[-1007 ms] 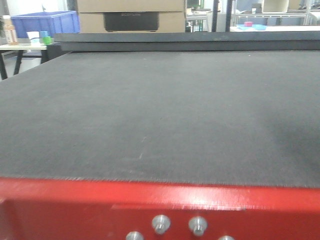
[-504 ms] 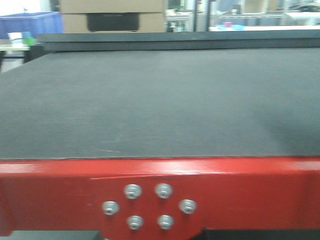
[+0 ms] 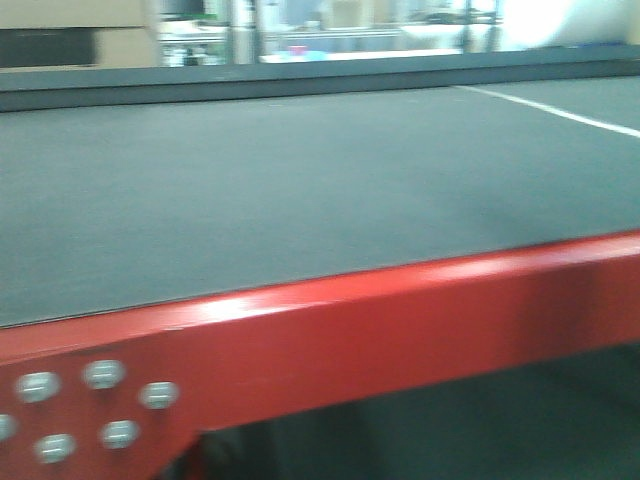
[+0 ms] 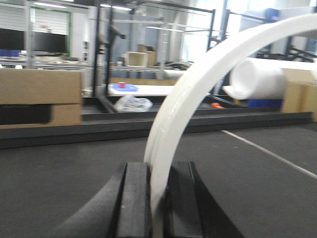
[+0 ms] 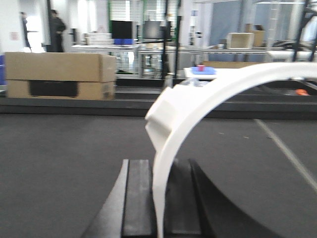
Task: Grab PVC pipe and place in blue bin
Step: 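Drive the base along the red-framed table holding both pipe pieces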
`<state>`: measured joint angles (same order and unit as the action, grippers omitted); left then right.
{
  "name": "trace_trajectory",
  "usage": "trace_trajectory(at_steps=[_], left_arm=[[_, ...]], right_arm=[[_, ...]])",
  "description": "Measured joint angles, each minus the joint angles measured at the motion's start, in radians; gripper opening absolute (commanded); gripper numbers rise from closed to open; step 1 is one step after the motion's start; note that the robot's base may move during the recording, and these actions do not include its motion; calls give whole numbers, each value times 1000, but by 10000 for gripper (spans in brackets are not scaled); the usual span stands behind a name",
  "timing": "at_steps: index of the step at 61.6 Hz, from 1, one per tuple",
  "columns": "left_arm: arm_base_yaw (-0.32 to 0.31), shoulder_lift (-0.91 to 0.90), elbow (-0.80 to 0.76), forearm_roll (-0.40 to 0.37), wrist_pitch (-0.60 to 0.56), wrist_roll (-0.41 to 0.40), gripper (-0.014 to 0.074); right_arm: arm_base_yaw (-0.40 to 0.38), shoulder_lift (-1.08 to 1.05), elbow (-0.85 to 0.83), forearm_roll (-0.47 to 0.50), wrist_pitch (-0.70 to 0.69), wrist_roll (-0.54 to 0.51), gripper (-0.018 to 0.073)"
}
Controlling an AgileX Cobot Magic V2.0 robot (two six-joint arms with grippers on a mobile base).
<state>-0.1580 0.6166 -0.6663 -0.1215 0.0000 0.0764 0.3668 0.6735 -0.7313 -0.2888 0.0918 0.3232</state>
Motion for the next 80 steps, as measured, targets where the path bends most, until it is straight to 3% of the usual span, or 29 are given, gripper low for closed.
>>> trace_trajectory(at_steps=[80], left_arm=[[0, 0, 0, 0, 0, 0, -111]], right_arm=[[0, 0, 0, 0, 0, 0, -168]])
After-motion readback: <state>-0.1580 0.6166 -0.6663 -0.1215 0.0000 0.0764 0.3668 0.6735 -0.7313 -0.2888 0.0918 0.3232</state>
